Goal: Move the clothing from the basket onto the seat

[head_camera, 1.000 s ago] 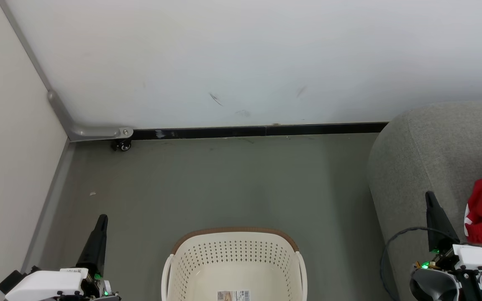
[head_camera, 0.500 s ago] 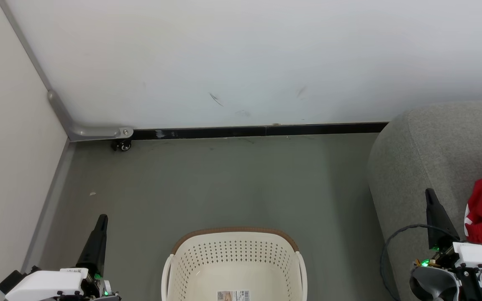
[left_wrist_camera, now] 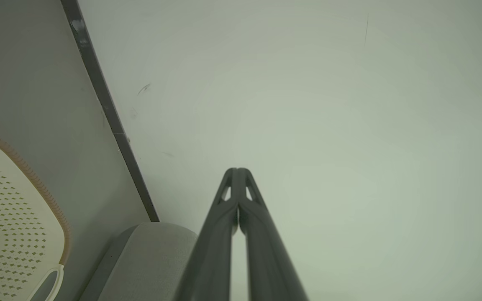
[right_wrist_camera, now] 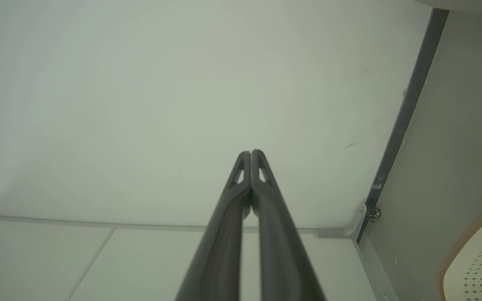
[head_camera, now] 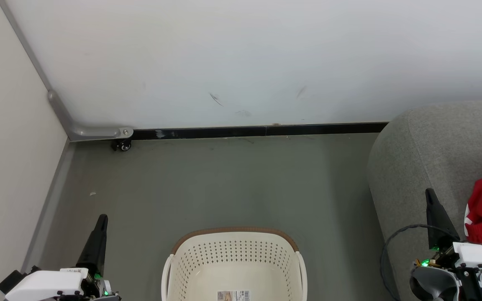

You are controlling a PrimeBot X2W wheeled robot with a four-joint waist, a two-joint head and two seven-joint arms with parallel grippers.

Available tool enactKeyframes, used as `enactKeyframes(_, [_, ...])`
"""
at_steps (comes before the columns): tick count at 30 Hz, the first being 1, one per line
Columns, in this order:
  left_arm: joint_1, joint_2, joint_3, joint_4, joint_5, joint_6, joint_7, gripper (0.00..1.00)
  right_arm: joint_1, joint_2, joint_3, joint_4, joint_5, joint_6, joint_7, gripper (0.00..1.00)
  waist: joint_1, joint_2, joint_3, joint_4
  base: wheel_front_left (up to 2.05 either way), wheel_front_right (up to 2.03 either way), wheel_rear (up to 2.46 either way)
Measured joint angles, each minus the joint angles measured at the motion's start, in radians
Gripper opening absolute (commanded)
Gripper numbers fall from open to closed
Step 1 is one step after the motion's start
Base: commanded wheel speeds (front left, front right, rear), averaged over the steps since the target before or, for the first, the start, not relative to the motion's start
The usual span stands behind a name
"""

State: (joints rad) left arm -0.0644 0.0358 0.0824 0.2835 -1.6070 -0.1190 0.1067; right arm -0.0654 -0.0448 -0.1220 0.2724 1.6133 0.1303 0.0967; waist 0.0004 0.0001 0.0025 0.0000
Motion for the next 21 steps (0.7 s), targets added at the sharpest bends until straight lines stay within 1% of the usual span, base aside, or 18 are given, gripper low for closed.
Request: enactKeyframes(21, [-0.001, 0.000, 0.000, 0.000, 0.000, 0.000, 0.000, 0.00, 0.000, 0.000, 0.000, 0.000, 0.000, 0.000, 0.000, 0.00, 0.0000, 0.0000, 0.000, 0.000, 0.00, 0.00, 0.00])
